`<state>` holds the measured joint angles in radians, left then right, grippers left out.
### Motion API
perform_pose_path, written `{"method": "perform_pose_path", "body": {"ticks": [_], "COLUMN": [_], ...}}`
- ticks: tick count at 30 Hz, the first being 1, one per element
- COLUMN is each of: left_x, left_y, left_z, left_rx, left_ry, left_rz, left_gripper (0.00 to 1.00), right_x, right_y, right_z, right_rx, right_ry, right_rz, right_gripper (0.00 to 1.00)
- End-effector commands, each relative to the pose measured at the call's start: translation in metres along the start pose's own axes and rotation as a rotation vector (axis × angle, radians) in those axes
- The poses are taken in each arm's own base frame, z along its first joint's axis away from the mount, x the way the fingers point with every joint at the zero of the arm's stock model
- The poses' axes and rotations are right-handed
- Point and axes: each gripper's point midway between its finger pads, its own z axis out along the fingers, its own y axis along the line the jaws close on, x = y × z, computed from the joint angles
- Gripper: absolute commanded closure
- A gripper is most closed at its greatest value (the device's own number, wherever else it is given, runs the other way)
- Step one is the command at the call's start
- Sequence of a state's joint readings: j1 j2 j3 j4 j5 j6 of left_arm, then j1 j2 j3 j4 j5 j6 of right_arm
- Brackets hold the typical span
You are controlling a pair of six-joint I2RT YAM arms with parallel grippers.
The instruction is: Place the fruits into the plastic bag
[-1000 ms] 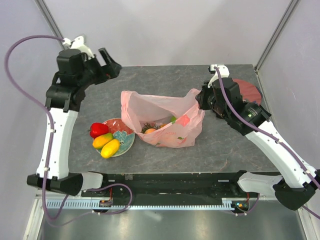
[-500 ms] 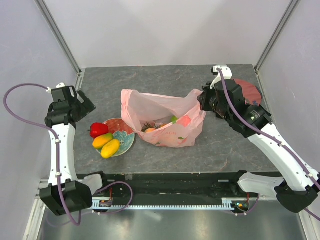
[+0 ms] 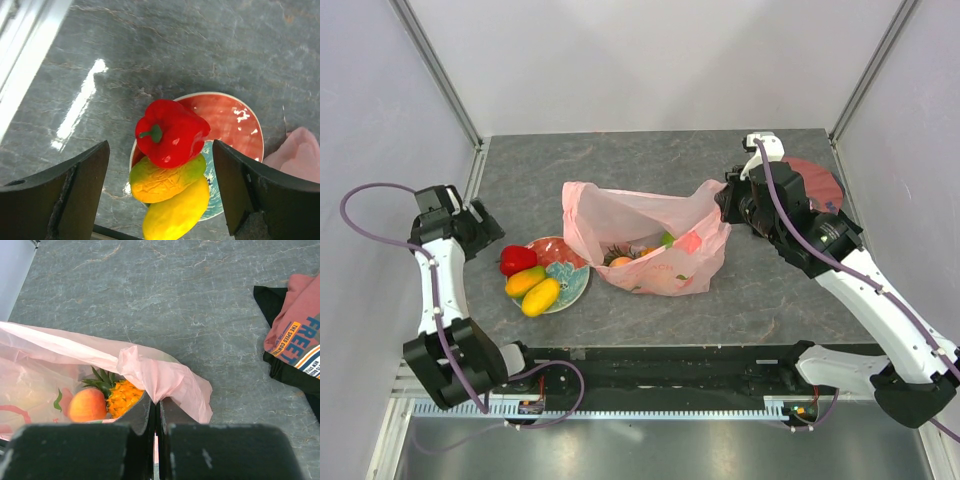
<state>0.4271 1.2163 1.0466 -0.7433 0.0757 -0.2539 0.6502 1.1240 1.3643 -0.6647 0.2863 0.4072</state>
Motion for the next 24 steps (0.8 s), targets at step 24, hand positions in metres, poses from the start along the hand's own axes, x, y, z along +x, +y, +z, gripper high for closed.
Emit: {"method": "perform_pose_path", "body": {"ticks": [24], "left_x": [0.047], "left_y": [-0.015], "left_z": [0.054], "left_rx": [0.162], "left_ry": [0.171], "left_rz": [0.071], "left_gripper": [0.27], "right_x": [-0.01], "right_y": [0.002], "right_z": [0.003], "right_rx": [-0.004], "right_ry": [-0.034], "right_rz": [0.005], "right_gripper": [1.0]}}
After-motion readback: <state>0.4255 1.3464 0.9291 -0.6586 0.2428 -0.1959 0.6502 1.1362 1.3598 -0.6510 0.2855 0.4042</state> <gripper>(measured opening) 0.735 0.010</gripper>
